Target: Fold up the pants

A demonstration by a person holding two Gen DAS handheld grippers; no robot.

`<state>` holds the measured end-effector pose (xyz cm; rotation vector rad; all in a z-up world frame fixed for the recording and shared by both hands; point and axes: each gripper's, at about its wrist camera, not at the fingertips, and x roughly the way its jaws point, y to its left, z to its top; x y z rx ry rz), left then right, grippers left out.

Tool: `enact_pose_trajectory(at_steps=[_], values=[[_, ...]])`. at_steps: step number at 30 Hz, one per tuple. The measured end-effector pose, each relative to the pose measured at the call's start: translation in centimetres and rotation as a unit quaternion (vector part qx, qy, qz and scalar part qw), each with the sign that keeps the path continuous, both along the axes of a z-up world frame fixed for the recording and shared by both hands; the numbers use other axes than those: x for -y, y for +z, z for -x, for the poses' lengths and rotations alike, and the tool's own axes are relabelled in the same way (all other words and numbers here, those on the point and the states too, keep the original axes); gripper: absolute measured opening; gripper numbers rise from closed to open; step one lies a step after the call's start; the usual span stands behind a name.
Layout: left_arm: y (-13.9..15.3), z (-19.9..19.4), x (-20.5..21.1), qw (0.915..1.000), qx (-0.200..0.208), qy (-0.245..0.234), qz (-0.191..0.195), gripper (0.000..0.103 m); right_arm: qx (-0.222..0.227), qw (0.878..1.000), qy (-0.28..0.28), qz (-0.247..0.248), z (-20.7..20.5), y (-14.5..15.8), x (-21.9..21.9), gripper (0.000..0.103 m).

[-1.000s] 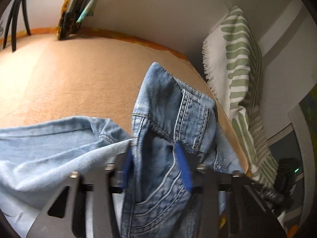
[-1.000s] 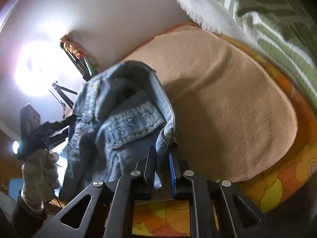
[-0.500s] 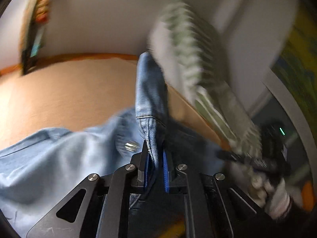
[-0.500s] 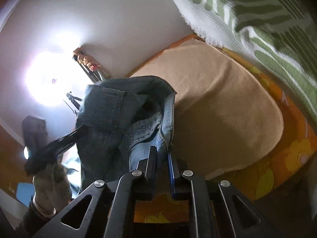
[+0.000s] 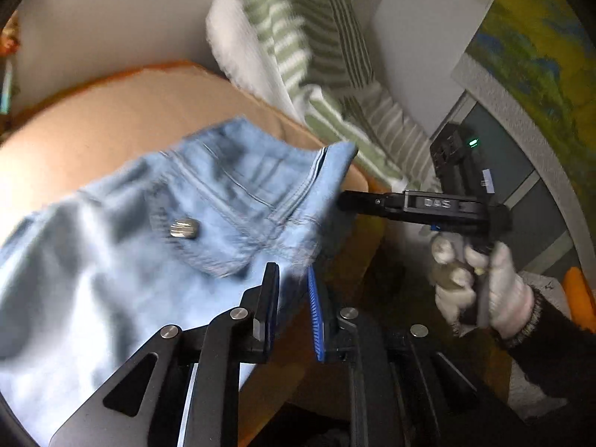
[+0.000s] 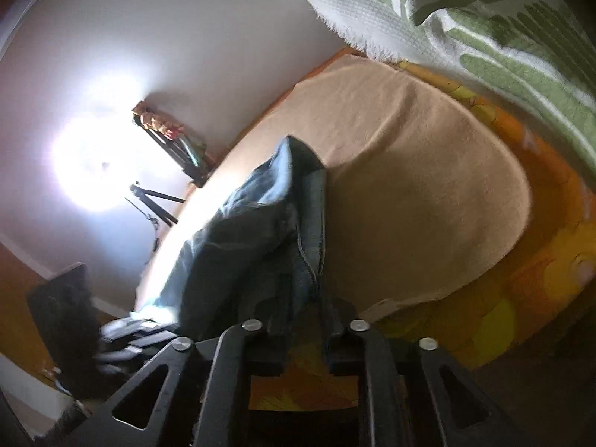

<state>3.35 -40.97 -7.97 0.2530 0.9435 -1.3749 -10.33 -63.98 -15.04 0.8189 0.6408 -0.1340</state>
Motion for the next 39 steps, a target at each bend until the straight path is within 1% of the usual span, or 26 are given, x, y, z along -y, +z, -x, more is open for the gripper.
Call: enact_pose_trajectory(at_steps=[2,3,4,5,6,7,8,10,13,17,19,20,21,23,24,25,26,27,28,29,30,32,34,35,38,39], values=[[1.7,-0.5,-2.4,0.9998,0.009,0.013,0.015,0.022,0.010,1.000,-0.015,0.009,0.2,0.8,1.3,0.024],[2.1,-0.5,-3.4,0.9996,0.013,0.020,0.017,0.028,0.017,1.000,-0.023,0.011,0.2,1.3,2.0,0.032],[2.6,-0.9,-4.8,0.9991,0.022,0.032,0.020,0.029,0.023,0.999,-0.031,0.015,0.0,2.0,2.7,0.044],[3.2,-1.5,-6.6,0.9976,0.041,0.051,0.021,0.029,0.033,0.999,-0.030,0.023,-0.5,2.8,3.3,0.047],[3.5,-1.9,-7.8,0.9961,0.054,0.067,0.018,0.029,0.039,0.999,-0.020,0.030,-1.3,3.3,3.7,0.053],[3.7,-2.5,-8.9,0.9937,0.069,0.087,0.014,0.029,0.041,0.998,-0.005,0.038,-2.7,3.8,4.1,0.065],[3.7,-3.3,-10.9,0.9896,0.084,0.116,0.009,0.029,0.038,0.998,0.003,0.047,-3.9,4.0,4.3,0.074],[3.3,-4.9,-13.5,0.9842,0.086,0.155,-0.001,0.029,0.020,0.997,0.025,0.068,-7.2,4.0,4.5,0.077],[2.1,-7.4,-18.5,0.9685,0.090,0.231,-0.025,0.029,-0.016,0.995,0.065,0.071,-12.2,2.8,4.6,0.077],[0.3,-9.9,-25.4,0.9411,0.080,0.325,-0.047,0.029,-0.047,0.993,0.098,0.052,-16.5,0.5,4.3,0.077],[-0.4,-10.8,-29.0,0.9268,0.073,0.364,-0.057,0.029,-0.054,0.992,0.106,0.042,-17.6,-0.2,4.2,0.077],[-1.1,-11.3,-30.8,0.9176,0.070,0.386,-0.065,0.029,-0.056,0.992,0.109,0.036,-18.2,-0.7,4.2,0.077],[-1.5,-11.5,-31.6,0.9124,0.068,0.397,-0.070,0.029,-0.057,0.992,0.109,0.033,-18.4,-0.9,4.1,0.080],[-2.4,-12.2,-33.5,0.8996,0.064,0.425,-0.079,0.029,-0.051,0.992,0.113,0.034,-18.6,-1.0,3.9,0.082],[-2.9,-12.6,-34.6,0.8926,0.058,0.440,-0.081,0.029,-0.050,0.991,0.116,0.033,-18.7,-1.0,3.7,0.077],[-3.3,-13.1,-35.7,0.8865,0.055,0.452,-0.081,0.029,-0.048,0.991,0.124,0.029,-18.6,-1.1,3.4,0.062],[-3.8,-13.4,-36.4,0.8810,0.051,0.463,-0.084,0.029,-0.042,0.990,0.131,0.019,-18.5,-1.1,3.3,0.053],[-4.2,-13.8,-36.9,0.8760,0.049,0.472,-0.088,0.029,-0.037,0.990,0.135,0.011,-18.1,-1.1,3.1,0.039],[-4.7,-14.1,-37.3,0.8718,0.048,0.479,-0.091,0.029,-0.032,0.990,0.134,0.013,-17.8,-0.8,2.7,0.029],[-5.3,-14.5,-37.8,0.8662,0.048,0.488,-0.098,0.029,-0.028,0.990,0.133,0.020,-17.6,-0.4,2.2,0.025],[-5.6,-14.8,-38.4,0.8638,0.047,0.491,-0.101,0.029,-0.021,0.991,0.132,0.033,-17.2,0.2,1.7,0.020],[-6.5,-15.2,-38.7,0.8578,0.049,0.499,-0.113,0.029,-0.002,0.991,0.108,0.084,-15.7,2.5,0.6,0.016],[-7.1,-15.7,-39.1,0.8538,0.048,0.504,-0.121,0.029,0.017,0.989,0.088,0.119,-14.4,4.3,0.6,0.013],[-7.3,-15.7,-39.2,0.8531,0.052,0.506,-0.115,0.029,0.015,0.987,0.077,0.137,-13.8,4.7,0.8,0.013],[-7.3,-15.5,-39.2,0.8527,0.058,0.507,-0.111,0.029,-0.044,0.986,0.070,0.146,-14.7,3.1,1.5,0.013],[-7.3,-15.5,-39.2,0.8529,0.062,0.507,-0.110,0.029,-0.075,0.983,0.068,0.154,-15.3,2.4,1.5,0.017]])
